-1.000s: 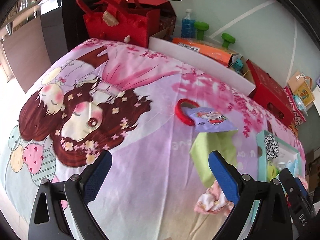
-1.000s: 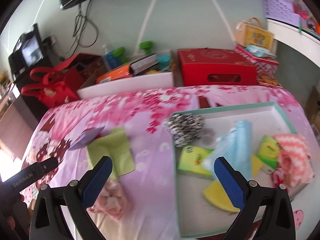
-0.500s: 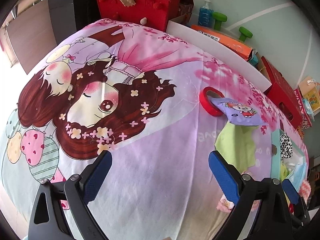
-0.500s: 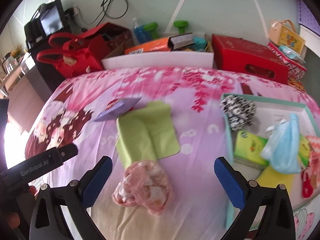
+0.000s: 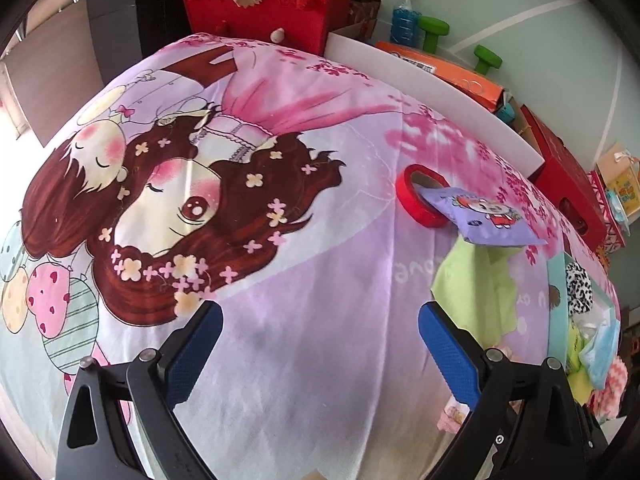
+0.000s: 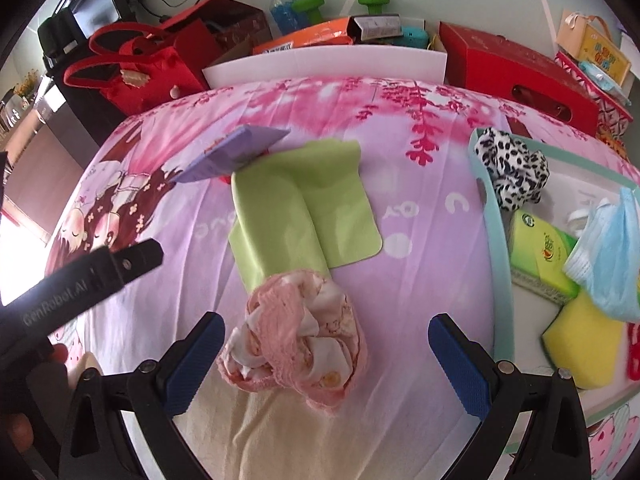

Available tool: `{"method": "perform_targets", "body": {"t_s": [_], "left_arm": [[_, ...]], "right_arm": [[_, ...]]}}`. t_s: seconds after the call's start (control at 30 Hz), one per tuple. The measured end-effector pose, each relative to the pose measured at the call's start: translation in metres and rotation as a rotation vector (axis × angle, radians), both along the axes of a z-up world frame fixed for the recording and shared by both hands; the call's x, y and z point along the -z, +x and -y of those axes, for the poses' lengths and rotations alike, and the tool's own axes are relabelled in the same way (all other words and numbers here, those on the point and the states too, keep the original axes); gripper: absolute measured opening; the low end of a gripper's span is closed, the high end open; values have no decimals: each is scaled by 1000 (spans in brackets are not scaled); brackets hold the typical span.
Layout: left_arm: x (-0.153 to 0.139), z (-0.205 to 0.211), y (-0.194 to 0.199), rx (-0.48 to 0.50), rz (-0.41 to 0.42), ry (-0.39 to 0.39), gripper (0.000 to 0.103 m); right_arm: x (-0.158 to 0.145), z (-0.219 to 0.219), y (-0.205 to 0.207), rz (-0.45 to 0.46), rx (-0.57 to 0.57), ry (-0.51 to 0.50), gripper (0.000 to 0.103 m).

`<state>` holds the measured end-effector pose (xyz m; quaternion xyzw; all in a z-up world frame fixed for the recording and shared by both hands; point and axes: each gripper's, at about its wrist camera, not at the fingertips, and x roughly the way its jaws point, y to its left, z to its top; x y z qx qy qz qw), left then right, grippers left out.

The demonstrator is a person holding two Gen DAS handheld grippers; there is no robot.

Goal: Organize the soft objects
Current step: 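Move both tools away from the tray toward the remaining items on the bed, then grasp the pink lace scrunchie with the right tool while the left tool grasps the green cloth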

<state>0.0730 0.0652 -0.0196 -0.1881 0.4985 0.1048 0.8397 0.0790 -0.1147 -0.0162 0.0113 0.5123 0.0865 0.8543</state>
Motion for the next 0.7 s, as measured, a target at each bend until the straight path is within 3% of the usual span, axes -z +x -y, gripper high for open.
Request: {"method": "perform_targets", "body": {"t_s": [0.17,0.5,0.67,0.7], "left_arm": [[2,3,2,9,-4,16,98],[0,16,7,51,8,-4,98],[2,25,9,89,-19,44,98],[2,27,10,95,-26,46,98]], "right_arm": [[6,-1,1,-20,3,-22,101],[3,2,-1,-19,-6,16,74],[3,4,-2,-33,-14,60,63],[3,4,-2,-32,-14,63,55]]}}
